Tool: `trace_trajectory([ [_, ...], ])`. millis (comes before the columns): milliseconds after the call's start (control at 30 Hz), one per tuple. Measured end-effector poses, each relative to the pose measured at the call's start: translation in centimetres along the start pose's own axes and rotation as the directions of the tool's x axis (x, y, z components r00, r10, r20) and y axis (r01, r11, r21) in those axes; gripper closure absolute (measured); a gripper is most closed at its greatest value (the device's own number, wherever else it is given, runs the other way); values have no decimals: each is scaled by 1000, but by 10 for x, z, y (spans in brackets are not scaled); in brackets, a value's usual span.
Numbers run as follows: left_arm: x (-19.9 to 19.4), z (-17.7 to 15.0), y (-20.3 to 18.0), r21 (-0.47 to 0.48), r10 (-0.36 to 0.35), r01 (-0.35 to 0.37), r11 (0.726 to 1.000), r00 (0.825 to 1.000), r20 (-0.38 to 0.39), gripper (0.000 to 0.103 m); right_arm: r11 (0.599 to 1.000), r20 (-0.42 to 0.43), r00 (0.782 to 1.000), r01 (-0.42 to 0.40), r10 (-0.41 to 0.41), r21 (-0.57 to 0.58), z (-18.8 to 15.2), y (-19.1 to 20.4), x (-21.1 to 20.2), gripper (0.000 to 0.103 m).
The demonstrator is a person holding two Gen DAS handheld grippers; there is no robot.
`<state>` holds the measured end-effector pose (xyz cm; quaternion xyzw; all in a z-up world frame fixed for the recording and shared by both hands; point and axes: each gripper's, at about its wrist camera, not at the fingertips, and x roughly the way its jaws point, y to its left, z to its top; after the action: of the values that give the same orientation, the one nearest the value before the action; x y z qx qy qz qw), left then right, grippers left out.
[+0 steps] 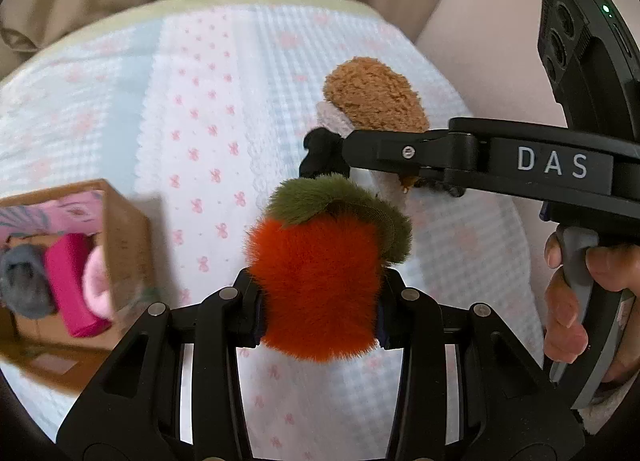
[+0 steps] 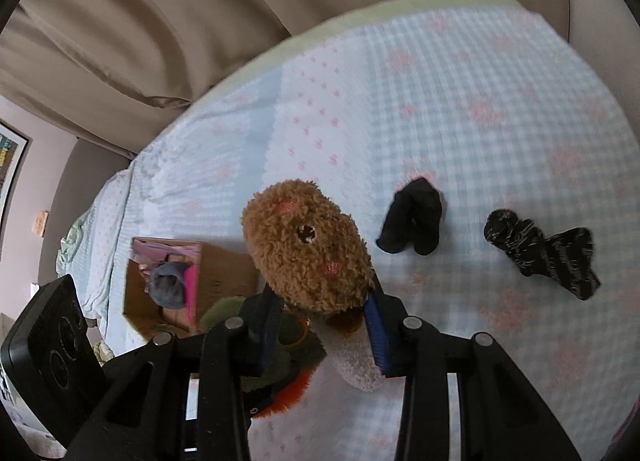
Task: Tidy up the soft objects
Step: 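Carry the orange pompom and brown plush into the box and open both grippers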
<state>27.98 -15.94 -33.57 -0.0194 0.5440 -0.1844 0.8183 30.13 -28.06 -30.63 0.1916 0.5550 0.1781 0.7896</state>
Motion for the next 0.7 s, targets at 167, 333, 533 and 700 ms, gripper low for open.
trace_trajectory([
  [167,-60,0,-5,-36,10,-8,999,997,74,67,999,53,999,-3,5,-45,-3,36,-45,68],
  [333,-118,-6,2,-84,40,-28,996,990,139,67,996,83,996,-10,17,-87,-7,75,-83,68],
  [533,-177,-9,28,-147,92,-63,987,976,199,67,991,96,995,-24,37,-133,-17,131,-108,68],
  [700,-217,-15,66,-186,131,-90,978,966,224,67,989,95,994,-35,49,-142,-27,175,-108,68],
])
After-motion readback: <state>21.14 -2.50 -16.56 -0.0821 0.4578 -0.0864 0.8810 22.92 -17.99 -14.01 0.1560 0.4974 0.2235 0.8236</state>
